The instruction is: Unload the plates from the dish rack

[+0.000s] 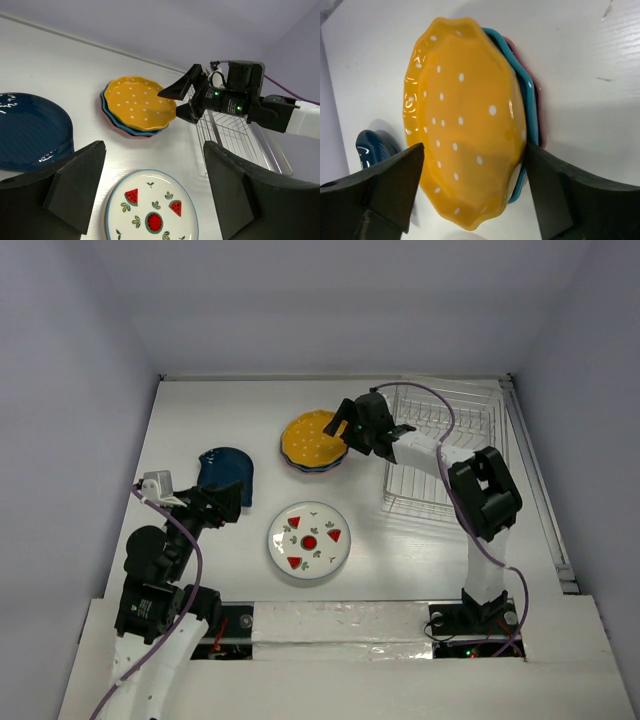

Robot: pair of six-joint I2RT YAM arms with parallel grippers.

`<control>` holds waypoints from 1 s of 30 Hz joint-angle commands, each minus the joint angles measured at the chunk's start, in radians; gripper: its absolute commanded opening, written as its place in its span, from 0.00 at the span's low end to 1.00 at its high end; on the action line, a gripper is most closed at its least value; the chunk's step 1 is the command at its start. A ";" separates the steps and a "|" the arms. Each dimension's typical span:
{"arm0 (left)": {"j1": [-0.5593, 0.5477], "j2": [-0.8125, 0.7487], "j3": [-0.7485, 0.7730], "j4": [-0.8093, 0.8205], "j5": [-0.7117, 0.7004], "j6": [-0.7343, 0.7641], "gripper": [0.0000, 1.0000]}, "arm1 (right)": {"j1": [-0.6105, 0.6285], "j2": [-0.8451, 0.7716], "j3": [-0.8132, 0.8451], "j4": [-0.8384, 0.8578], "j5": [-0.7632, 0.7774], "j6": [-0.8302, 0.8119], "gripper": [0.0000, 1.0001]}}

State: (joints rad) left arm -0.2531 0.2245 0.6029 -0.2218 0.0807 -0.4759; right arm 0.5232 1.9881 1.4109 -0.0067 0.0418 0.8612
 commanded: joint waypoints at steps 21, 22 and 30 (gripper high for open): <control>0.006 0.015 0.236 0.013 -0.048 0.000 0.99 | 0.238 -1.136 -0.386 -0.089 0.388 -0.287 0.00; 0.006 0.018 0.253 0.018 -0.052 0.000 0.99 | 0.238 -1.219 -0.420 -0.087 0.385 -0.291 0.01; 0.006 0.025 0.247 0.018 -0.070 0.019 0.99 | 0.238 -1.555 -0.472 -0.277 0.415 -0.323 0.71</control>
State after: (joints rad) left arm -0.2531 0.2264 0.8436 -0.2333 0.0261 -0.4751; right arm 0.7597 0.3901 0.9932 -0.1570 0.4335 0.5659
